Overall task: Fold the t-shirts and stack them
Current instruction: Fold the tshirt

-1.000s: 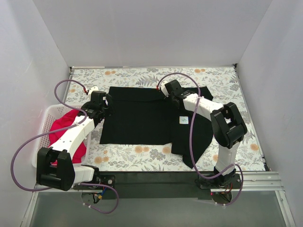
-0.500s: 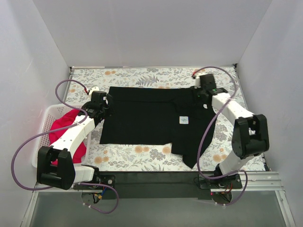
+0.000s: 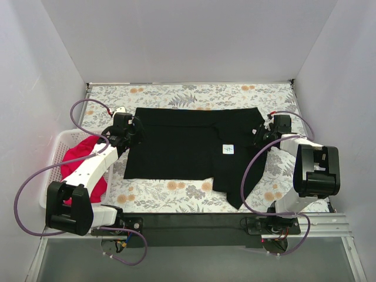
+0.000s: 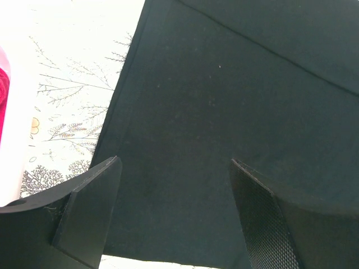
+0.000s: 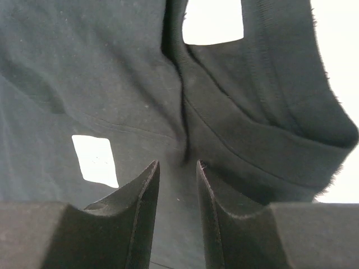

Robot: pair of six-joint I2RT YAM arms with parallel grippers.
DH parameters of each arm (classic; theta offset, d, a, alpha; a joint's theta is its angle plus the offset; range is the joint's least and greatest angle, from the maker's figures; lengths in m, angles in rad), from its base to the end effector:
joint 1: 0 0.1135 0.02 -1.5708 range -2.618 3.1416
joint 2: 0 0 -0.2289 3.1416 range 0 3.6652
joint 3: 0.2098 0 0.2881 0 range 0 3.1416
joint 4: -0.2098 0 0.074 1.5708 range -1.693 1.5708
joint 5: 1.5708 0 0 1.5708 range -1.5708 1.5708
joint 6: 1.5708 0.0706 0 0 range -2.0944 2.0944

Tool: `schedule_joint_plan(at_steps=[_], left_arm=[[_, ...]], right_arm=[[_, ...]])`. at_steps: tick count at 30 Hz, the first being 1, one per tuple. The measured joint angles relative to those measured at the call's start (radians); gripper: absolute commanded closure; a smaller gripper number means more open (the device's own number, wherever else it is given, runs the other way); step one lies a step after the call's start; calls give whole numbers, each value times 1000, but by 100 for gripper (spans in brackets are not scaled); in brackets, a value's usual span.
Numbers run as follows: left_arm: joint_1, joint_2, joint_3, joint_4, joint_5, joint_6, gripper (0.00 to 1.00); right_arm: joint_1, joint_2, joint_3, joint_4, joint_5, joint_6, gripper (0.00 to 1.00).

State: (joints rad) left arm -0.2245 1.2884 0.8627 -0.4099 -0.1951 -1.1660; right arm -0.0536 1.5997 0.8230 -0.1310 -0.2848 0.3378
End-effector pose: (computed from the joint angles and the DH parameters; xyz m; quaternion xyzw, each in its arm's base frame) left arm 0.3284 -0.0610 0.1654 -0.4524 0.8119 -0.1593 0.3329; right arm 0.3575 0.0007 0.0759 0.1367 0.9271 0.1785 0.3000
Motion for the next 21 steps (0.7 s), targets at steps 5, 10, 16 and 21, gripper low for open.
schedule_joint_plan(at_steps=[5,10,16,21], left_arm=[[0,3,-2,0,0,2,24],[0,16,-2,0,-3,4,24],[0,16,-2,0,-4,6,24],[0,16,-2,0,-5,6,24]], right_arm=[[-6,42,-14,70,-63,32,63],[-12,67,-15,119,-93,53,74],[-20,80,-16,134,-103,70,99],[-22,12,-15,87,-90,84,99]])
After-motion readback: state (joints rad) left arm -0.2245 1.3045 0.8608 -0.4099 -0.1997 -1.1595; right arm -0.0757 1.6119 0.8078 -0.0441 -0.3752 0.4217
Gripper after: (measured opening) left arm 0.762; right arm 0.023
